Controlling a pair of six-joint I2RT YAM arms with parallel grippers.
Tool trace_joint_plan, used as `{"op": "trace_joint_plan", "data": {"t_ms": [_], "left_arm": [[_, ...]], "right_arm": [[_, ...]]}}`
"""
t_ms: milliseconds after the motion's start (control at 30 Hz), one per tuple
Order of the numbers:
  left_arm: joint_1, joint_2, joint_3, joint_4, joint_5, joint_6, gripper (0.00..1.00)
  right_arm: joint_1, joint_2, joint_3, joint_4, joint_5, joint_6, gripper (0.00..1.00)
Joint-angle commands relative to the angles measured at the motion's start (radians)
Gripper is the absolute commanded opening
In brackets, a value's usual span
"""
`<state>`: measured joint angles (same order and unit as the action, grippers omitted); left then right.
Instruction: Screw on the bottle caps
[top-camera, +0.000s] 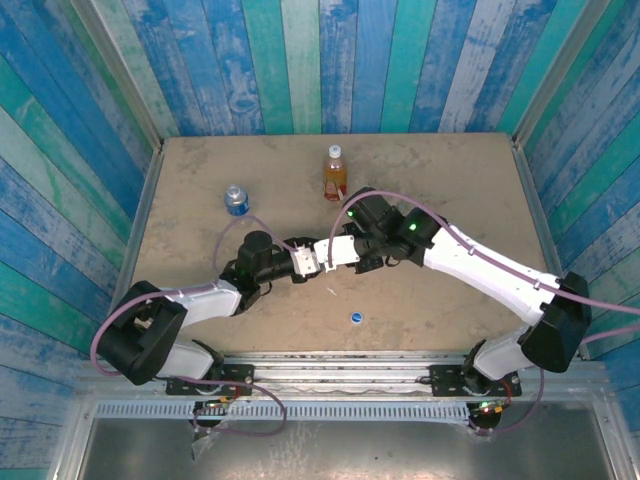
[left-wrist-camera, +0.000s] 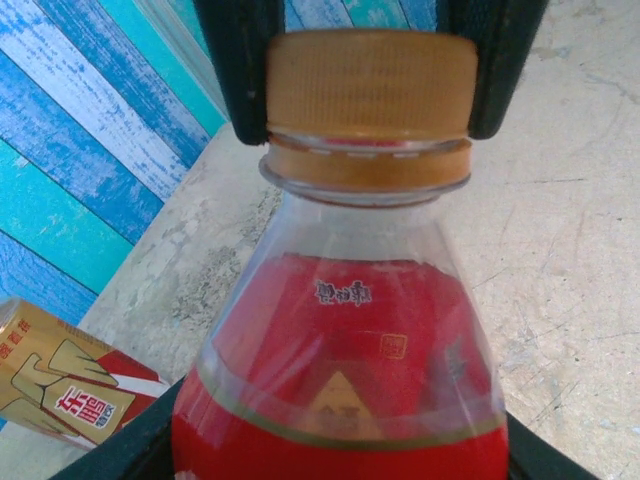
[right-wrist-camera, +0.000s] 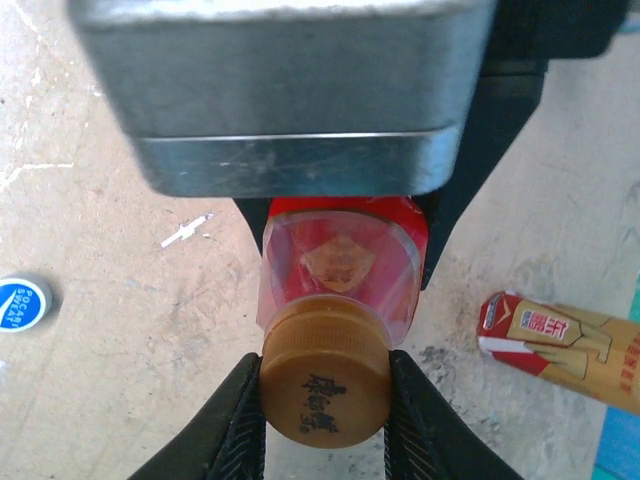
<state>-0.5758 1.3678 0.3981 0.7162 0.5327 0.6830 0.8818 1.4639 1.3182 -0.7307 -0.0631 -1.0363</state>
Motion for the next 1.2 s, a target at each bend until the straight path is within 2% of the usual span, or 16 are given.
{"op": "trace_joint_plan", "data": {"t_ms": [0,67,133,167,233,333,400,433,500,533,633,700,767,933,1067,1167], "left_arm": [[0.002,-0.007,0.007,-0.046,0.002,-0.010,0.52],[0.002,-0.010,0.006,-0.046,0.000,-0.009,0.52],[0.001,-0.010,0.005,-0.046,-0.001,-0.008,0.52],[0.002,-0.011,0.005,-0.047,-0.001,-0.009,0.52],[0.001,-0.011,0.007,-0.052,0.001,-0.009,0.52],[0.002,-0.009,0.011,-0.058,0.001,-0.008,0.52],[0.002,-0.009,0.010,-0.054,0.004,-0.007,0.52],[0.003,-0.008,0.010,-0.053,0.004,-0.008,0.52],[0.002,-0.007,0.010,-0.050,0.008,-0.008,0.52],[0.002,-0.009,0.008,-0.050,0.010,-0.010,0.52],[0.001,-0.015,0.005,-0.049,0.007,-0.010,0.52],[0.002,-0.016,0.004,-0.048,0.006,-0.011,0.52],[0.002,-0.015,0.004,-0.050,0.005,-0.008,0.52],[0.002,-0.020,0.002,-0.050,0.001,-0.007,0.52],[0.002,-0.019,0.004,-0.050,0.002,-0.008,0.52],[0.002,-0.021,0.002,-0.050,0.003,-0.009,0.52]], "right_arm": [[0.003,-0.036,-0.022,0.009,-0.087,0.113,0.19],[0.005,-0.050,-0.038,0.045,-0.116,0.272,0.13],[0.005,-0.076,-0.078,0.145,-0.097,0.569,0.02],[0.006,-0.088,-0.104,0.199,-0.062,0.768,0.00],[0.013,-0.106,-0.130,0.236,-0.056,1.017,0.01],[0.021,-0.097,-0.115,0.188,0.015,1.498,0.00],[0.013,-0.080,-0.083,0.118,-0.031,1.564,0.01],[0.012,-0.077,-0.070,0.091,-0.032,1.536,0.03],[0.010,-0.086,-0.053,0.046,-0.017,1.315,0.11],[0.010,-0.099,-0.057,0.039,-0.019,1.179,0.16],[0.007,-0.152,-0.090,0.012,-0.067,0.631,0.37],[0.008,-0.180,-0.118,0.017,-0.069,0.418,0.43],[0.008,-0.180,-0.130,0.043,-0.022,0.260,0.44],[0.010,-0.109,-0.063,0.007,-0.001,0.072,0.46],[0.010,-0.067,-0.053,0.010,-0.017,0.019,0.45],[0.009,-0.045,-0.052,0.017,-0.022,0.025,0.40]]}}
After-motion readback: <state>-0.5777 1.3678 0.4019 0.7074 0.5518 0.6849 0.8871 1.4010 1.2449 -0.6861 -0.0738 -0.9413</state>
